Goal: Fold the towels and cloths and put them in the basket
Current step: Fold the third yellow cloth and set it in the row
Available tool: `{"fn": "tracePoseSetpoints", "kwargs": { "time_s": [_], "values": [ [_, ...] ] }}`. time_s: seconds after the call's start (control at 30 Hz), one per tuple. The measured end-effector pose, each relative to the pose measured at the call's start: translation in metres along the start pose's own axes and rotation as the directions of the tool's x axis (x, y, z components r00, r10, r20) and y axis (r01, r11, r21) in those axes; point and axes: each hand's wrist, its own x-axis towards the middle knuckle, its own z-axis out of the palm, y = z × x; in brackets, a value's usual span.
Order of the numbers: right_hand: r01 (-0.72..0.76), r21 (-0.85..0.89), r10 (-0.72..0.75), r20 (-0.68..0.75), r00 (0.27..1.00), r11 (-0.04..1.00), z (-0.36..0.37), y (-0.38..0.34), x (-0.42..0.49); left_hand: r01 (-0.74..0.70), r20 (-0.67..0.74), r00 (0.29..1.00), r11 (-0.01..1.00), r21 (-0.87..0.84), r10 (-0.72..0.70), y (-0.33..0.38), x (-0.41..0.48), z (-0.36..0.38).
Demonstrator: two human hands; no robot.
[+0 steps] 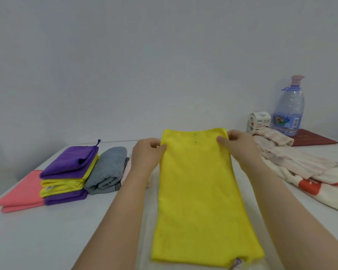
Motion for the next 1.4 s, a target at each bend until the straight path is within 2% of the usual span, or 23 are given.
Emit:
{"fn": "tracePoseSetpoints", "kwargs": {
  "time_s": [0.1,0.17,0.23,0.3,0.37,0.43,0.57,0.67,0.77,0.87,0.97,1.1,1.23,1.33,1.4],
  "values": [
    [0.003,-0.146,-0.003,-0.002,1.0,0.989,0.004,0.02,0.002,0.067,0.003,0.998,0.995,0.077,-0.067,-0.02,0.0,0.012],
    [-0.021,-0.204,0.02,-0.008,1.0,0.979,0.006,0.026,0.002,0.136,0.015,0.991,0.991,0.007,-0.136,-0.027,0.002,0.019],
    [-0.121,-0.101,0.123,0.014,0.992,0.987,0.007,0.03,0.002,0.263,0.073,0.965,0.946,-0.188,-0.253,-0.029,0.001,0.024],
    [-0.258,0.113,0.249,0.093,0.964,0.959,0.01,0.03,-0.001,0.396,0.16,0.918,0.842,-0.366,-0.362,-0.029,-0.001,0.026],
    [-0.339,0.254,0.302,0.176,0.937,0.906,0.014,0.03,-0.002,0.494,0.236,0.868,0.716,-0.493,-0.437,-0.028,0.0,0.027],
    [-0.356,0.332,0.304,0.2,0.932,0.873,0.017,0.029,-0.002,0.523,0.266,0.847,0.632,-0.573,-0.46,-0.029,0.005,0.027],
    [-0.293,0.428,0.26,0.136,0.956,0.855,0.019,0.02,-0.006,0.503,0.334,0.862,0.573,-0.647,-0.38,-0.026,0.008,0.034],
    [-0.284,0.452,0.274,0.089,0.958,0.846,0.016,0.023,-0.013,0.508,0.28,0.853,0.581,-0.636,-0.44,-0.027,-0.001,0.042],
    [-0.339,0.427,0.343,0.071,0.937,0.838,0.006,0.034,-0.024,0.521,0.244,0.838,0.578,-0.628,-0.489,-0.03,-0.016,0.04],
    [-0.429,0.474,0.417,0.136,0.899,0.769,-0.005,0.039,-0.041,0.503,0.251,0.858,0.636,-0.586,-0.447,-0.03,-0.032,0.036],
    [-0.494,0.454,0.451,0.207,0.868,0.742,-0.013,0.041,-0.059,0.493,0.266,0.87,0.704,-0.511,-0.416,-0.03,-0.047,0.031],
    [-0.489,0.282,0.422,0.269,0.866,0.825,-0.018,0.049,-0.08,0.44,0.23,0.897,0.807,-0.394,-0.378,-0.04,-0.065,0.025],
    [-0.364,-0.105,0.379,0.235,0.895,0.926,-0.016,0.051,-0.091,0.295,0.157,0.95,0.937,-0.186,-0.268,-0.058,-0.081,0.022],
    [-0.296,-0.2,0.33,0.17,0.928,0.934,-0.012,0.049,-0.089,0.186,0.125,0.977,0.977,-0.1,-0.173,-0.056,-0.084,0.021],
    [-0.293,-0.183,0.32,0.144,0.936,0.938,-0.013,0.048,-0.088,0.108,0.125,0.987,0.994,-0.035,-0.103,-0.055,-0.085,0.022]
  ]
}}
